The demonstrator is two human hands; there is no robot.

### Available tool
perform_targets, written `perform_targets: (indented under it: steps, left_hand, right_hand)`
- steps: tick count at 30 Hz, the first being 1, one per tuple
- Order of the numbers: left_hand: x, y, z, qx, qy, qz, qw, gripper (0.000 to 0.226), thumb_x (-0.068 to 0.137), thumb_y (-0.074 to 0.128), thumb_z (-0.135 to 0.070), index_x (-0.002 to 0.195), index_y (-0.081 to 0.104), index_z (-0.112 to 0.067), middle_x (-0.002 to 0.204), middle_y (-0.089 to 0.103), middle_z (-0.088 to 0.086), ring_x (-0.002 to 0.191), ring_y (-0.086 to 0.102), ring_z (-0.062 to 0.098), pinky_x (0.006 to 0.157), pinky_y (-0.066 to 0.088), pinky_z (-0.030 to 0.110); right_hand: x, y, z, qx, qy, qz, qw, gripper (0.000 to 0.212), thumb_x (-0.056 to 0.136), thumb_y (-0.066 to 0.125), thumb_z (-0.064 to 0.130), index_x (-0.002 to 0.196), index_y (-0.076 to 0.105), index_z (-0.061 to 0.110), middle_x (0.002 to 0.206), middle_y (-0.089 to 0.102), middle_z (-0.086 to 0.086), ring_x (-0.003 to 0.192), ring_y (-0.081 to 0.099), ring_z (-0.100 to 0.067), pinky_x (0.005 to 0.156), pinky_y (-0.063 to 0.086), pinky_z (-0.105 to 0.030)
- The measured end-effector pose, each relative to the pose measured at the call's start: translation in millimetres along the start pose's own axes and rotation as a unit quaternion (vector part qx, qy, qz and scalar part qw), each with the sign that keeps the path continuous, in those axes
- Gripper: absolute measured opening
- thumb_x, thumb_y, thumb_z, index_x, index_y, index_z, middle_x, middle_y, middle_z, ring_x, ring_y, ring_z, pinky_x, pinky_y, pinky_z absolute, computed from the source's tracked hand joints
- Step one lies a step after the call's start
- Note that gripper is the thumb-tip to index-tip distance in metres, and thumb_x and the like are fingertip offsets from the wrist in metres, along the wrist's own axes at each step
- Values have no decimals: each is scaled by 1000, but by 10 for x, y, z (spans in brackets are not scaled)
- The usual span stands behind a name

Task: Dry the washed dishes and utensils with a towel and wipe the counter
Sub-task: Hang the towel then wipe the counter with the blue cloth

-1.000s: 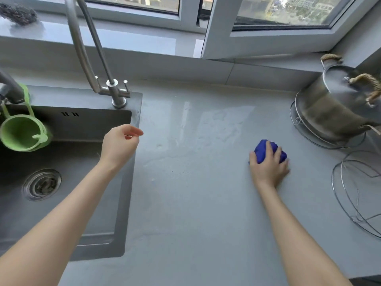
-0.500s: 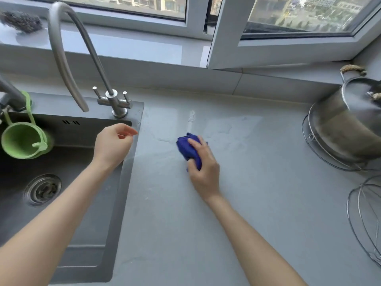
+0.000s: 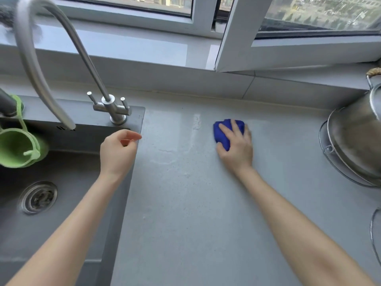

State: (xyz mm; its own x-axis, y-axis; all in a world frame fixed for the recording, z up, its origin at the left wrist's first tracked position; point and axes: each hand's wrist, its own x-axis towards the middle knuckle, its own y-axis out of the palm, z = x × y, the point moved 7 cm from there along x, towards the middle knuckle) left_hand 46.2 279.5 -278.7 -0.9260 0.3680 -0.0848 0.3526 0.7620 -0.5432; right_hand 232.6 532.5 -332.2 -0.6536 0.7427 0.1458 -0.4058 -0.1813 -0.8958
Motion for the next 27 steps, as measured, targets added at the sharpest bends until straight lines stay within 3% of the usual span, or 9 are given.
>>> perform_targets:
  steps: [7,11,14,16,18,19,21,25,27]
  left_hand:
    - [-13,-314,70,8,-15,-29,999,28,82,50,1,86,70,-19,83,66,-1,81,62,21,82,52,35]
    - [6,-485,153,-3,-26,-42,999,29,82,49,2,85,69,-19,83,66,-1,80,61,19,79,49,30]
    - [46,-580,267,-13,-32,-44,998,28,84,50,1,87,69,-18,86,66,0,85,62,20,81,51,33]
    - [53,-631,349,-15,-34,-39,999,27,85,50,1,90,69,-18,89,66,1,89,62,21,84,52,36]
    - [52,-672,423,-7,-36,-33,999,26,86,50,0,92,69,-17,91,67,2,91,63,23,84,51,36]
    - [51,-685,452,-2,-38,-30,999,26,86,50,0,92,69,-17,91,67,2,91,63,23,84,51,37]
    - [64,-688,479,4,-42,-26,999,26,87,51,-1,90,69,-19,89,66,1,90,63,23,85,51,38]
    - [118,-612,436,18,-36,-14,999,25,87,51,-2,89,69,-19,90,66,2,90,62,22,82,49,35]
    - [118,-561,385,25,-26,-5,999,24,88,51,-2,91,69,-17,92,67,2,90,61,20,81,48,33]
  right_hand:
    - [-999,506,1574,116,-241,88,959,50,70,47,28,113,69,17,132,58,-15,124,46,-49,107,32,-59]
    - [-642,55,1138,448,24,56,892,42,76,47,13,114,65,20,122,63,0,114,55,0,100,41,-25]
    - [-292,-235,463,577,193,62,791,28,92,45,14,113,59,27,106,69,5,98,62,-6,89,45,-21]
    - [-166,-411,-31,465,254,75,845,21,98,43,22,109,61,24,92,70,9,84,64,-9,73,45,-21]
    - [-121,-686,-525,194,268,26,944,32,94,49,25,125,58,20,118,66,-1,106,61,-24,84,45,-28]
    - [-132,-861,-663,69,268,-33,961,43,91,46,29,131,54,17,130,60,-7,115,56,-31,92,41,-34]
    - [-105,-1006,-579,3,195,-99,976,55,86,38,40,134,53,15,136,55,-10,121,51,-35,98,38,-40]
    - [-26,-284,-121,-152,59,106,981,77,79,33,76,146,31,37,155,26,-5,143,18,-31,110,20,-52]
    - [0,-44,-221,-226,59,130,963,73,81,28,76,146,27,42,157,20,-4,143,10,-35,111,16,-57]
